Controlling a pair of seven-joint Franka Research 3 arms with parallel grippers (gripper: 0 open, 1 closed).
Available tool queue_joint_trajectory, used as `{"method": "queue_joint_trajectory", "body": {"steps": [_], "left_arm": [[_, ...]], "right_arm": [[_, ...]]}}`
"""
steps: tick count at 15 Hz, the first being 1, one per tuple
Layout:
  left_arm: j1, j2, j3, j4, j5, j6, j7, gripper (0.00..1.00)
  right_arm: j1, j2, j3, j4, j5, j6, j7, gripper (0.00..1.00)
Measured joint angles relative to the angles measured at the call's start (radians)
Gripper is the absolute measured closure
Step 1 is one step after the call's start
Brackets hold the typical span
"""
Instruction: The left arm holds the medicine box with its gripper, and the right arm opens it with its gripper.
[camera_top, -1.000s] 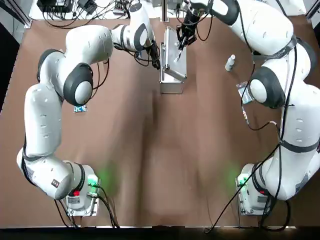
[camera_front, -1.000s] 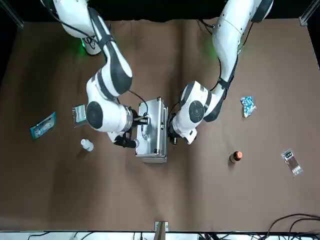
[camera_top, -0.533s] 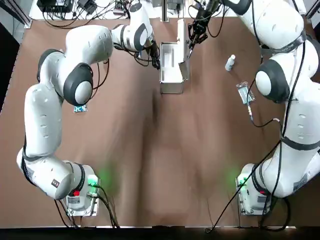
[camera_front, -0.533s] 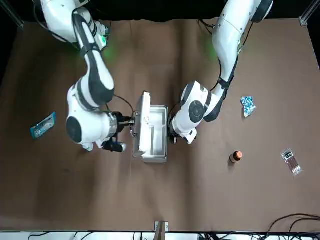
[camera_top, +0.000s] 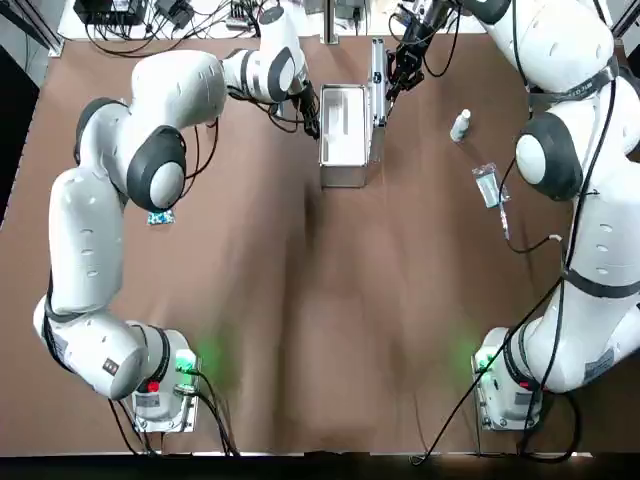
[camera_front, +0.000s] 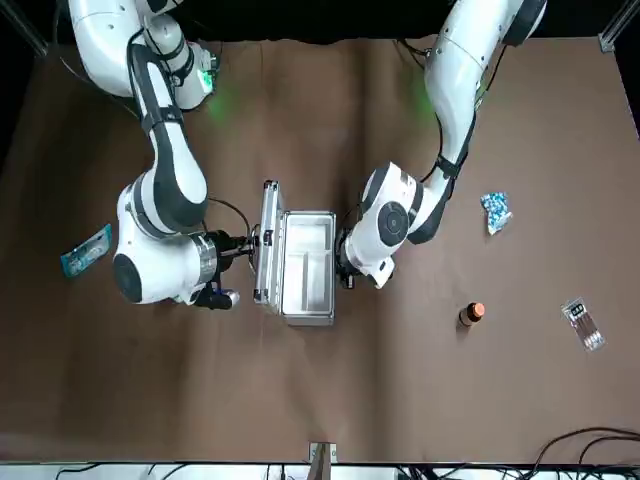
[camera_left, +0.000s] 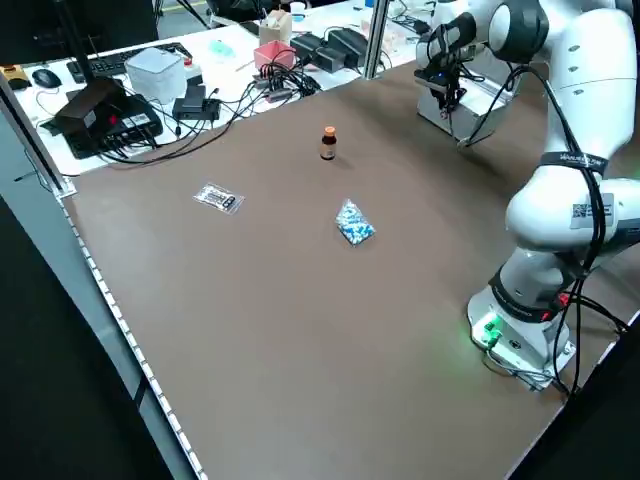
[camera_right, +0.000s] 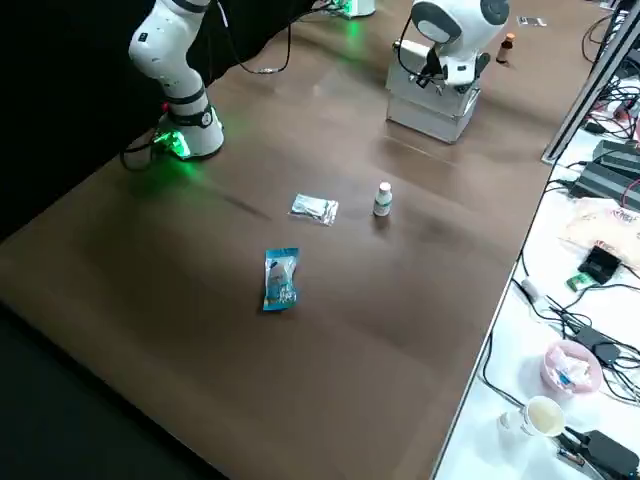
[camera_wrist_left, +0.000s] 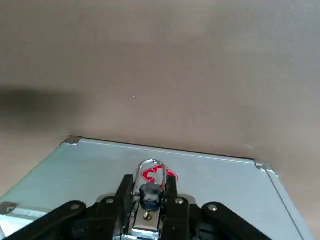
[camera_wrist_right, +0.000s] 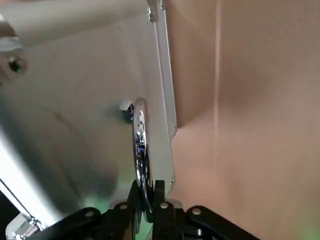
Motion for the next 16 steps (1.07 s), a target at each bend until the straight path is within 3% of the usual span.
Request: {"method": "queue_joint_trajectory", "body": {"steps": [13, 16], "left_arm": [[0.0, 0.0, 0.0, 0.0, 0.0, 0.0, 0.0, 0.7], [-0.001, 0.0, -0.002, 0.0, 0.0, -0.008, 0.0, 0.48]], "right_arm": [[-0.048, 0.012, -0.003, -0.016, 0.01, 0.018, -0.038, 0.78], [-0.064, 0.016, -0.004, -0.017, 0.01, 0.019, -0.068, 0.75]]}}
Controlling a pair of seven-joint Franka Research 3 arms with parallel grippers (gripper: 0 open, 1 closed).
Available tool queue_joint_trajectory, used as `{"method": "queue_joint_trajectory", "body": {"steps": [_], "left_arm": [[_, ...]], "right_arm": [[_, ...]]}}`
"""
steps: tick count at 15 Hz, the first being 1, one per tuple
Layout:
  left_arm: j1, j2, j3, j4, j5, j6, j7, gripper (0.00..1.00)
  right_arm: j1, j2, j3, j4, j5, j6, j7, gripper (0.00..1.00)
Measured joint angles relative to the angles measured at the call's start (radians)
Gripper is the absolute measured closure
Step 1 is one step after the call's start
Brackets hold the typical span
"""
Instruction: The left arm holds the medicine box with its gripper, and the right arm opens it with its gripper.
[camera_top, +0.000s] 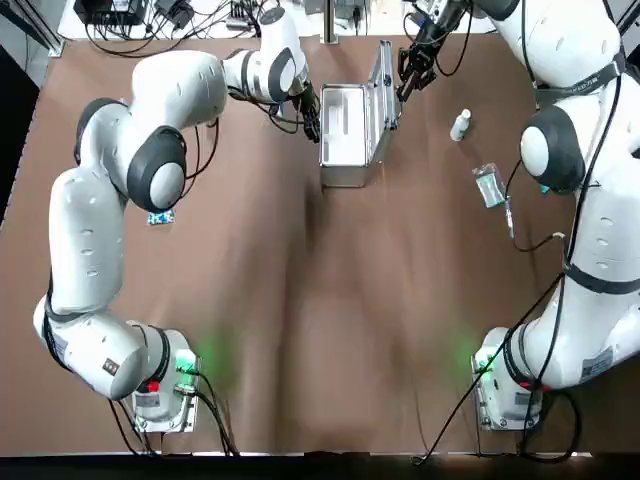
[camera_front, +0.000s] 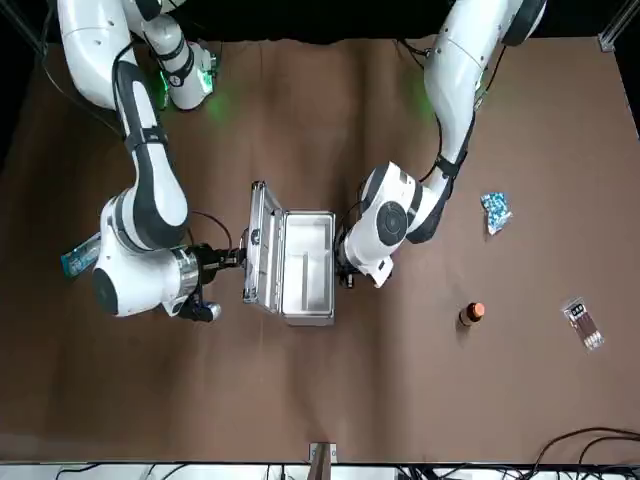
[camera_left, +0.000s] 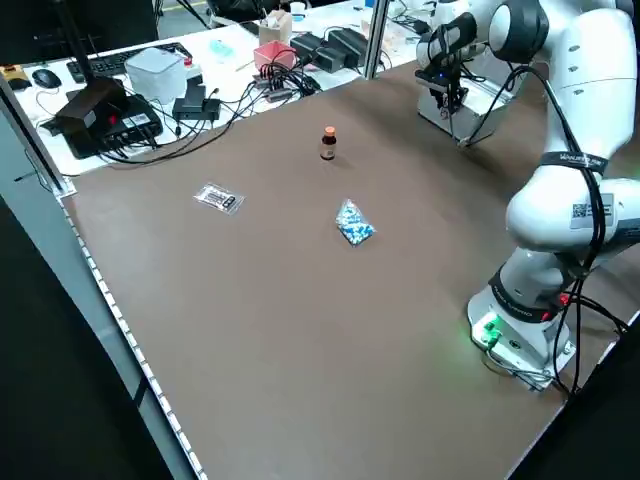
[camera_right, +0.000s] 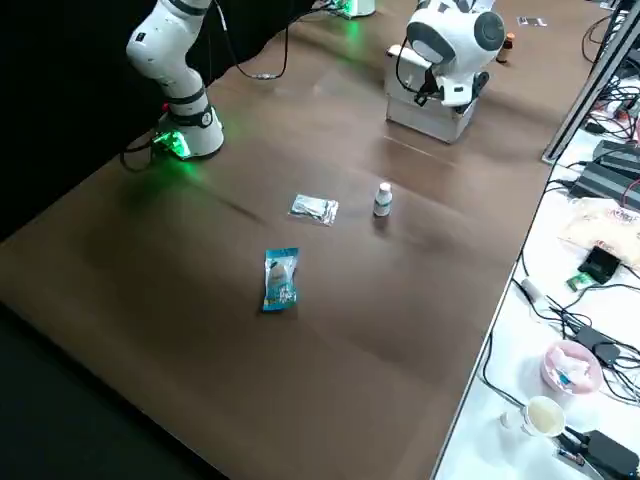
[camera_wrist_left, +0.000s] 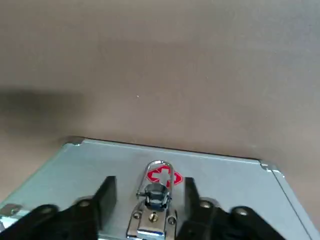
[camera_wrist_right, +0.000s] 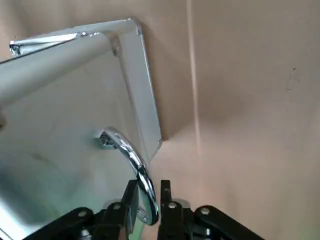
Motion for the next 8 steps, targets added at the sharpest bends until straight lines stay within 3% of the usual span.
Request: {"method": "queue_joint_trajectory", "body": {"steps": [5, 8], "left_arm": [[0.0, -0.004, -0.002, 0.003, 0.0, -0.017, 0.0, 0.01], [0.009, -0.044, 0.0, 0.014, 0.033, -0.111, 0.009, 0.0]], "right_arm": [[-0.037, 0.007, -0.003, 0.0, -0.001, 0.0, -0.043, 0.75], [-0.081, 0.007, -0.005, 0.004, -0.007, -0.012, -0.103, 0.74]]}}
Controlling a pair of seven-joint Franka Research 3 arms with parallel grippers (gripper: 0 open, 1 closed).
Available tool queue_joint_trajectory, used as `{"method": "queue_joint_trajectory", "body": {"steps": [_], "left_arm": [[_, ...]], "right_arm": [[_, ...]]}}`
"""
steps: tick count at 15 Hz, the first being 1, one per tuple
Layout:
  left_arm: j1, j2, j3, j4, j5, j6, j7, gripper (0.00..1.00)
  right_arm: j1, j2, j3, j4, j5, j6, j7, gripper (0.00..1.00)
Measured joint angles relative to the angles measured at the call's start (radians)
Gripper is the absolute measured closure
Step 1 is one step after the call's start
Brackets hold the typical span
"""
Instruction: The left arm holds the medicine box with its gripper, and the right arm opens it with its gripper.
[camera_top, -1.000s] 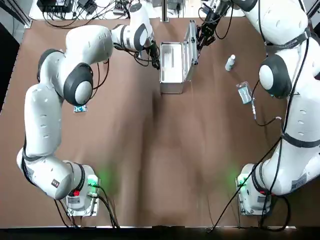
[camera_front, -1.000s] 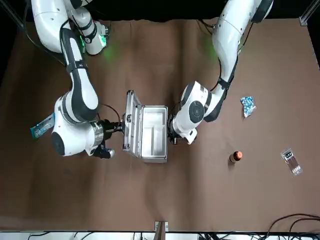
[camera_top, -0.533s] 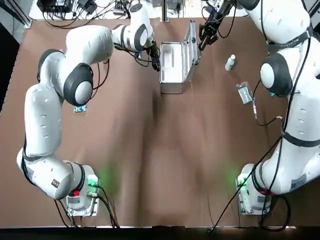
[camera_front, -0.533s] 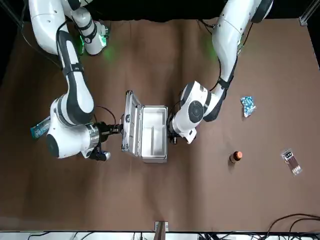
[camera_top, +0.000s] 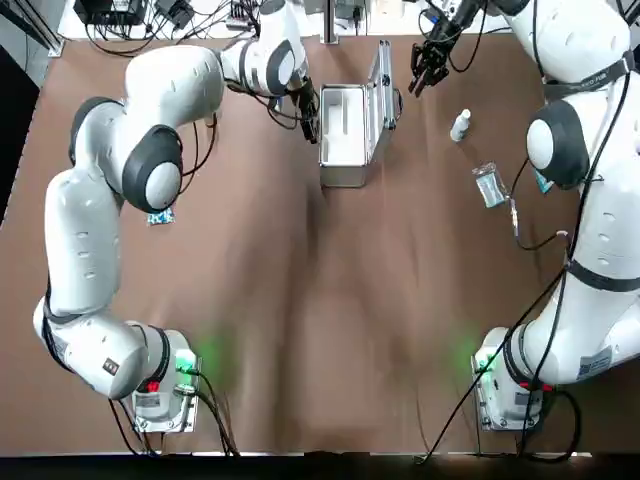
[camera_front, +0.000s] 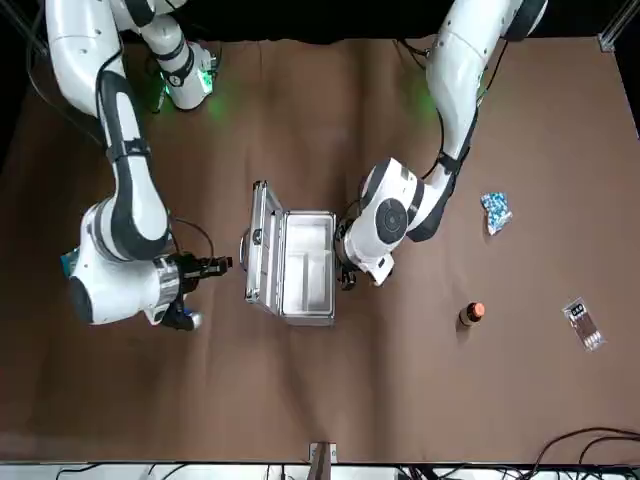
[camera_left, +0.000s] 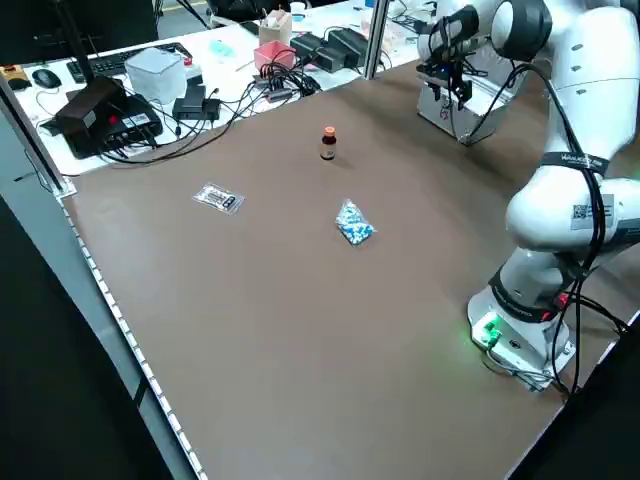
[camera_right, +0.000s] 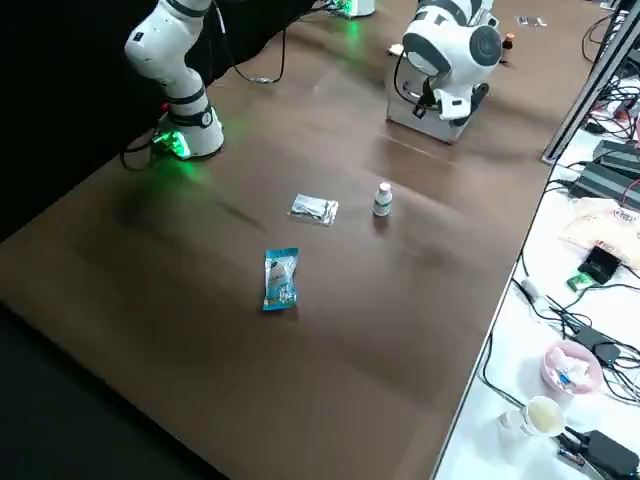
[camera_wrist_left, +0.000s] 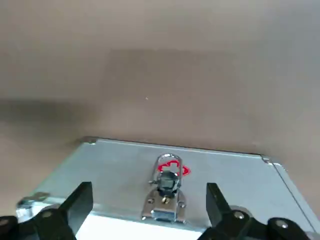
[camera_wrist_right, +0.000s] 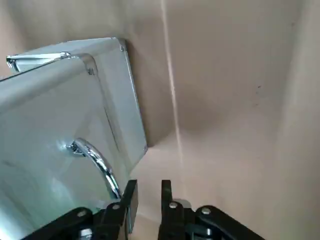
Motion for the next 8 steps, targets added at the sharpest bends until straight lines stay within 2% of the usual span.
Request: {"method": "queue_joint_trajectory", "body": {"steps": [1, 3, 6, 8], "left_arm": [[0.009, -0.016, 0.002, 0.002, 0.006, -0.036, 0.014, 0.0], [0.04, -0.053, 0.003, 0.004, 0.029, -0.122, 0.069, 0.0], [0.086, -0.111, 0.005, 0.005, 0.087, -0.266, 0.185, 0.0], [0.117, -0.147, 0.009, 0.006, 0.116, -0.328, 0.276, 0.0]], "right_arm": [[-0.017, 0.0, -0.002, 0.003, -0.002, -0.007, -0.026, 0.67], [-0.057, -0.004, -0.005, 0.015, -0.024, -0.024, -0.068, 0.64], [-0.128, -0.04, -0.007, 0.038, -0.124, -0.088, -0.121, 0.56], [-0.165, -0.083, -0.008, 0.054, -0.216, -0.126, -0.145, 0.38]]}}
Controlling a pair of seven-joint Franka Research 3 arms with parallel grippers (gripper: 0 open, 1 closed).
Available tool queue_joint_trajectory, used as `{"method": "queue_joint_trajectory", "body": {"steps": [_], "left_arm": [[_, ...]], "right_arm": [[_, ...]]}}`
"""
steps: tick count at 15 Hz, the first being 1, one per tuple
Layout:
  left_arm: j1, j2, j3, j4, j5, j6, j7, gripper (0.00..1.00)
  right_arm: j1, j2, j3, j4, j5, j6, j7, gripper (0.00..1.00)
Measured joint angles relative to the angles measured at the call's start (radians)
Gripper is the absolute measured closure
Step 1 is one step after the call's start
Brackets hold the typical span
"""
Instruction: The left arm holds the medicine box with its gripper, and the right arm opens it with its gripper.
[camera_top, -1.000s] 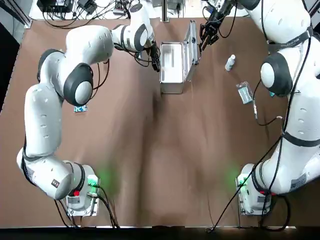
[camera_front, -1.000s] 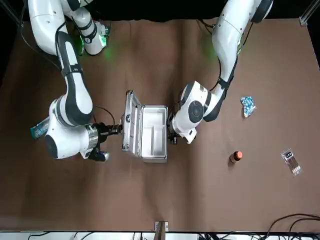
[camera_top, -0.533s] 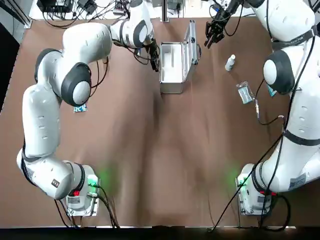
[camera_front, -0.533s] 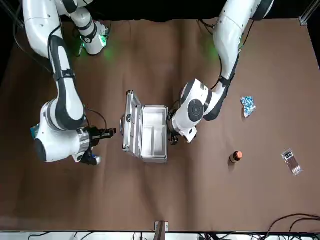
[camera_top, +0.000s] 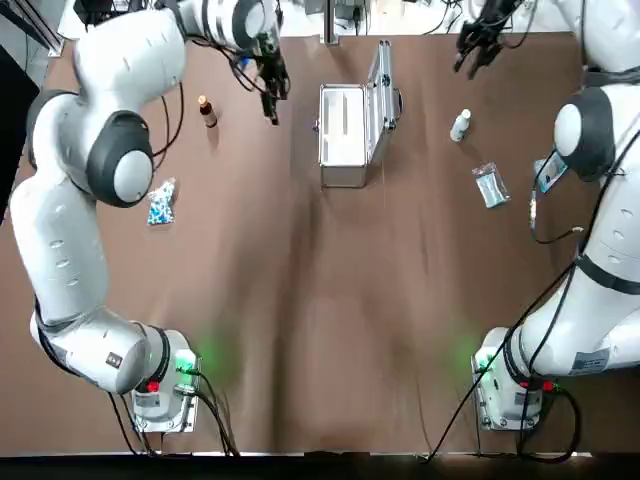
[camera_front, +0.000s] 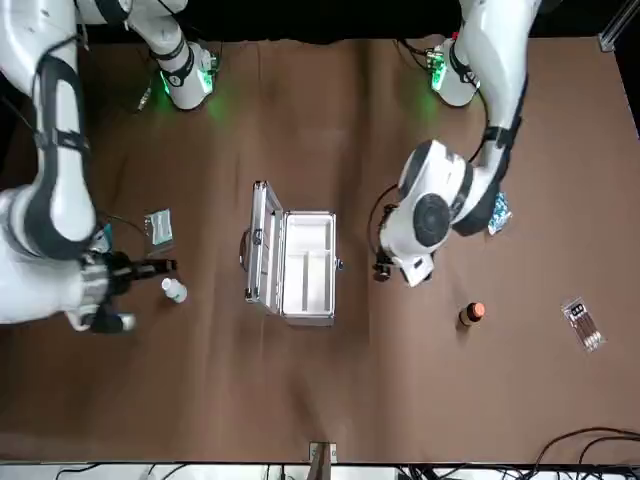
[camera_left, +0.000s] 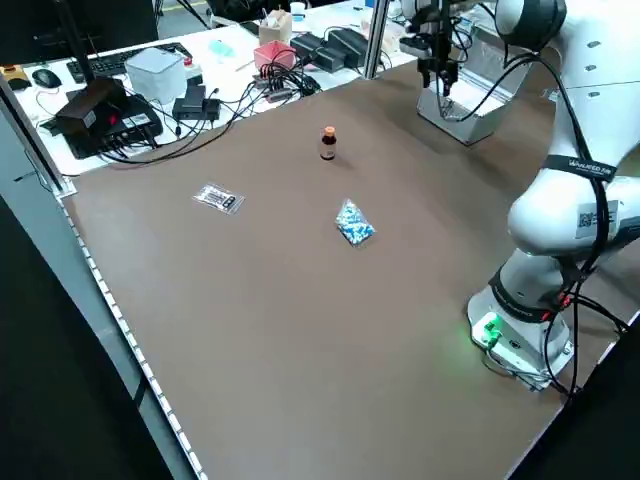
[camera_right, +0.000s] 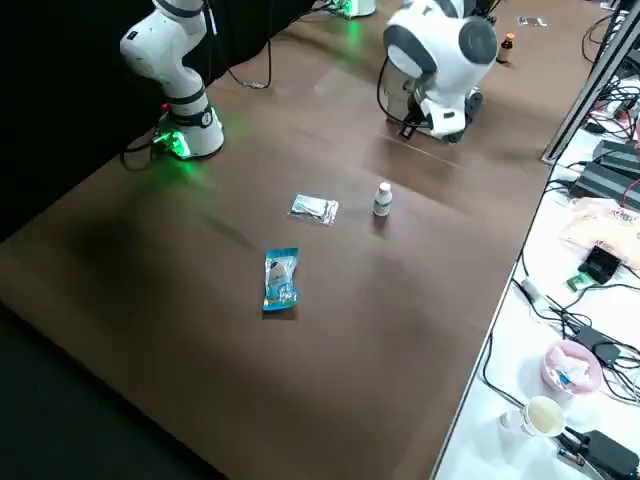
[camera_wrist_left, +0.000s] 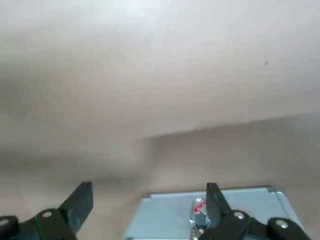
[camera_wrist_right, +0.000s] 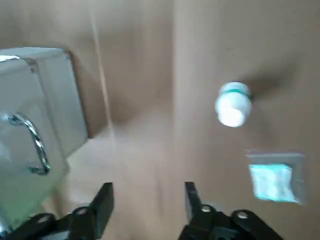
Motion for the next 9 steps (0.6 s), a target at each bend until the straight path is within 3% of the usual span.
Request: {"method": "queue_joint_trajectory", "body": {"steps": [4, 9], "left_arm": [[0.073, -0.061, 0.005, 0.001, 0.082, -0.128, 0.194, 0.0], [0.203, -0.156, 0.009, 0.004, 0.132, -0.229, 0.501, 0.0]], "right_arm": [[-0.04, -0.139, -0.001, 0.017, -0.155, -0.039, -0.011, 0.03], [-0.054, -0.317, 0.001, 0.004, -0.302, -0.102, -0.073, 0.01]]}}
